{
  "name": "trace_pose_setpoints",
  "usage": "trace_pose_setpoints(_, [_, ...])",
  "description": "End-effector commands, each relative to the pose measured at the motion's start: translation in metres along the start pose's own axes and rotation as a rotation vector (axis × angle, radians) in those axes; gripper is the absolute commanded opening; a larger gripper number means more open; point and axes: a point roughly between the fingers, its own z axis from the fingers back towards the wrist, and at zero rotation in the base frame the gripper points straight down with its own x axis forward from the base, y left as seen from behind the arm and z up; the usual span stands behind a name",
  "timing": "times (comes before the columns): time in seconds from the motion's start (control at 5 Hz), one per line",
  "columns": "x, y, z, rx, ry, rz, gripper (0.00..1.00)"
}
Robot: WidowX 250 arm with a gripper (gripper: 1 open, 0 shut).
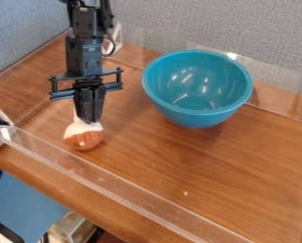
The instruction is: Remove the mushroom from inside the blue bowl and put it on the table
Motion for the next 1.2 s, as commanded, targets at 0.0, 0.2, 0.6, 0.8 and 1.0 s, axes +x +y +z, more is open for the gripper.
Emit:
trace_pose_setpoints(0.0, [-0.007,-0.004,0.014,-0.066,-0.049,0.030,0.00])
trace_pose_setpoints(0.2, [-0.006,-0.007,0.007,-0.077,-0.050,0.072,0.00])
trace_pose_setpoints(0.6, [-0.004,-0.012,-0.005,-0.098,-0.055,0.149,0.00])
trace_pose_setpoints(0.8, [-0.006,-0.013,-0.008,-0.104,-0.058,0.182,0.00])
trace_pose_setpoints(1.0, [-0.005,-0.012,-0.009,-0.100,-0.065,0.188,1.00])
